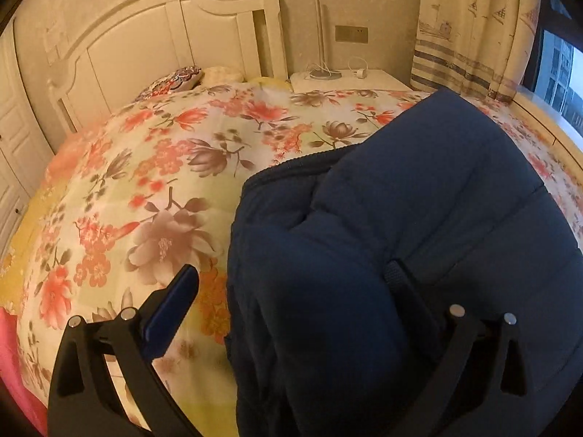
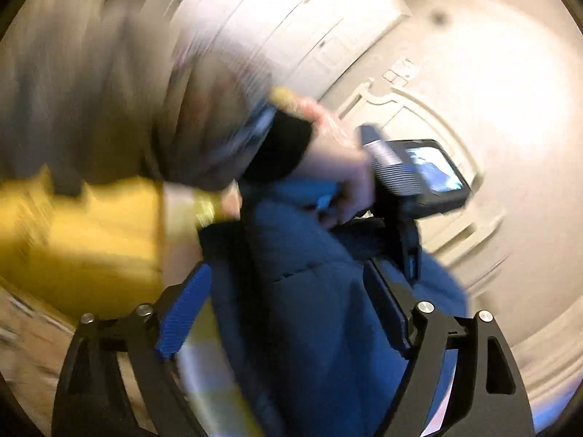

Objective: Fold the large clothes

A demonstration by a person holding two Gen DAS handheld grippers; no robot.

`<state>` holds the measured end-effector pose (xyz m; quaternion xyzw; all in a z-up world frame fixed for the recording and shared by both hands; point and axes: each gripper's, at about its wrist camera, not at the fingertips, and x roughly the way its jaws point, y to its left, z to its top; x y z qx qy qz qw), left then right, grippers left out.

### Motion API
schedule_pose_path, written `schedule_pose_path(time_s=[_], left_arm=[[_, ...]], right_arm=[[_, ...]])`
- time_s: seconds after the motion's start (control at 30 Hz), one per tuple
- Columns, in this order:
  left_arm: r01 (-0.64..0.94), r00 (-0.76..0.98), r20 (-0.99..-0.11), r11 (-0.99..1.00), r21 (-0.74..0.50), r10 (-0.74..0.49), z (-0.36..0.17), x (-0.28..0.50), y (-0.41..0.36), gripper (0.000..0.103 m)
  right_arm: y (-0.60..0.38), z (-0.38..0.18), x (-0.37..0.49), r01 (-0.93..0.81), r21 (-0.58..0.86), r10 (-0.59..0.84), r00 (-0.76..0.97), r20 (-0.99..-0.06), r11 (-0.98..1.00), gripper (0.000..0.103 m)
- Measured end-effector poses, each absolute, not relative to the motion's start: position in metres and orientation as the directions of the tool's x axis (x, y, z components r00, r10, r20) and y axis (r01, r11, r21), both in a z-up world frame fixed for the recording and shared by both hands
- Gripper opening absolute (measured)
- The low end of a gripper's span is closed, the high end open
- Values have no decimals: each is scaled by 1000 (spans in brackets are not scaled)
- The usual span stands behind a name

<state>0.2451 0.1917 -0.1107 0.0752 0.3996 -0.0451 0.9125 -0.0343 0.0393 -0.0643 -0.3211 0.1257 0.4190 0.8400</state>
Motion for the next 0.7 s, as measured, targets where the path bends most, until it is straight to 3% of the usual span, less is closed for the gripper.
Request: schedule_pose_path(time_s=[0.07, 0.17, 0.3, 0.4, 0.57, 0.7], left_arm=[[147, 676, -737, 985, 95, -30, -112, 246, 192, 101], [150, 671, -739, 987, 60, -57, -112, 250, 193, 101], [148, 674, -736, 987, 55, -60, -112, 250, 193, 101], [143, 677, -733, 989, 48, -63, -116, 250, 197, 101], [147, 675, -727, 989, -33, -125, -124, 250, 207, 101], [125, 714, -696, 992, 17, -79, -120, 240, 201, 101]], right_arm=[[16, -45, -16, -809, -307, 665, 587, -462, 501, 51], [9, -38, 8, -799, -202, 670, 590, -452, 567, 43], [76, -76, 15, -805, -291, 584, 580, -567, 517, 42], [106, -105, 11, -749, -424, 490, 658, -572, 510, 43], [106, -103, 23, -786, -377, 492, 607, -624, 490, 43], [69, -63, 42, -874, -158, 612, 441, -656, 460, 42]])
